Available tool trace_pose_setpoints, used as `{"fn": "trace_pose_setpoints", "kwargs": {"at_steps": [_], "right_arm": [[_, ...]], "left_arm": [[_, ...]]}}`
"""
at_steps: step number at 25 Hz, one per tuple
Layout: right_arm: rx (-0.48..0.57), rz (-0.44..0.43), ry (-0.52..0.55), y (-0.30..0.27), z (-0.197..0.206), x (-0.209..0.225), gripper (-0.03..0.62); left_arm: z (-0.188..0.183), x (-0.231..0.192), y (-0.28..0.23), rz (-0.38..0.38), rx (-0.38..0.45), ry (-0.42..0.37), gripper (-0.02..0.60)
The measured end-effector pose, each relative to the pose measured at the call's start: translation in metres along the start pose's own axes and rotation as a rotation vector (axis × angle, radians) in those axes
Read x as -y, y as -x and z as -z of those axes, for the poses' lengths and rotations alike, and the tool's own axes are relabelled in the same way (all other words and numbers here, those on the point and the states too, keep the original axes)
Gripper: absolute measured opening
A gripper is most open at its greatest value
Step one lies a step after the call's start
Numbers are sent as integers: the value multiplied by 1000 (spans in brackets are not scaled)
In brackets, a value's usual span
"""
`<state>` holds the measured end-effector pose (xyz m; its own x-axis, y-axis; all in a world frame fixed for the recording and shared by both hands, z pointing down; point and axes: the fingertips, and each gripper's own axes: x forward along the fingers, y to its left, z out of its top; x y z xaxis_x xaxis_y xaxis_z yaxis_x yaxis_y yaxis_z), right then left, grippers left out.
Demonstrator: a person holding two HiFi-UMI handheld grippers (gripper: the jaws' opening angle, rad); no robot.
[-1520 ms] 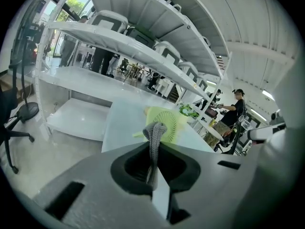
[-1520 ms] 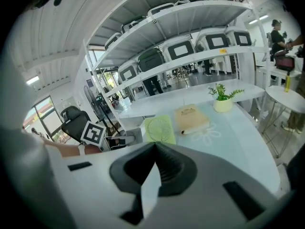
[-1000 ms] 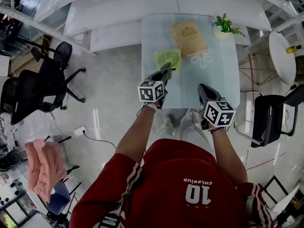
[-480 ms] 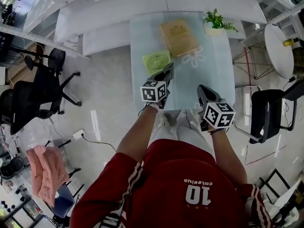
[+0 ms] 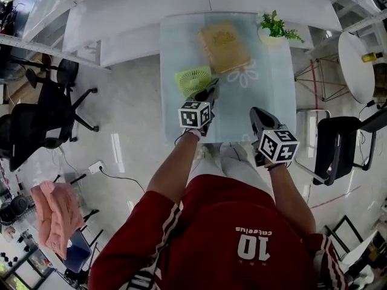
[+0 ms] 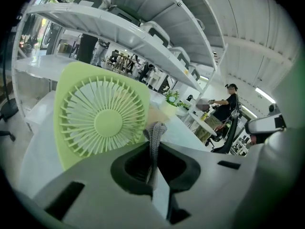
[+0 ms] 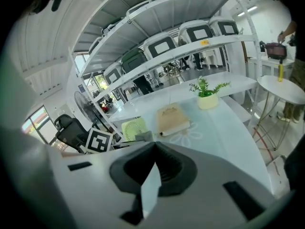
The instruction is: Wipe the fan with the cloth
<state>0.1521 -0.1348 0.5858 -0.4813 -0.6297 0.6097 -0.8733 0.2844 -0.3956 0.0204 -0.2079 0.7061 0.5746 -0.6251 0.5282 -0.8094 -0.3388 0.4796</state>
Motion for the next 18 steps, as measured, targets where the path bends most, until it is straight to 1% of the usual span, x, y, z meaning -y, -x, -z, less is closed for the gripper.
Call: {"fn": "trace_pose_setpoints", "kwargs": {"at_steps": [4,11,18], "right_arm": [[-2,-1,6,-4,-3,3,5],[-6,9,21,-1,0,9,5],[-11,25,35,3,4,4,5]], "left_arm": [[-1,-10,-4,-11,9,-16,25],[2,-18,-8,7,22,-52,25],[4,-29,-1,2,27,-63,25]]}}
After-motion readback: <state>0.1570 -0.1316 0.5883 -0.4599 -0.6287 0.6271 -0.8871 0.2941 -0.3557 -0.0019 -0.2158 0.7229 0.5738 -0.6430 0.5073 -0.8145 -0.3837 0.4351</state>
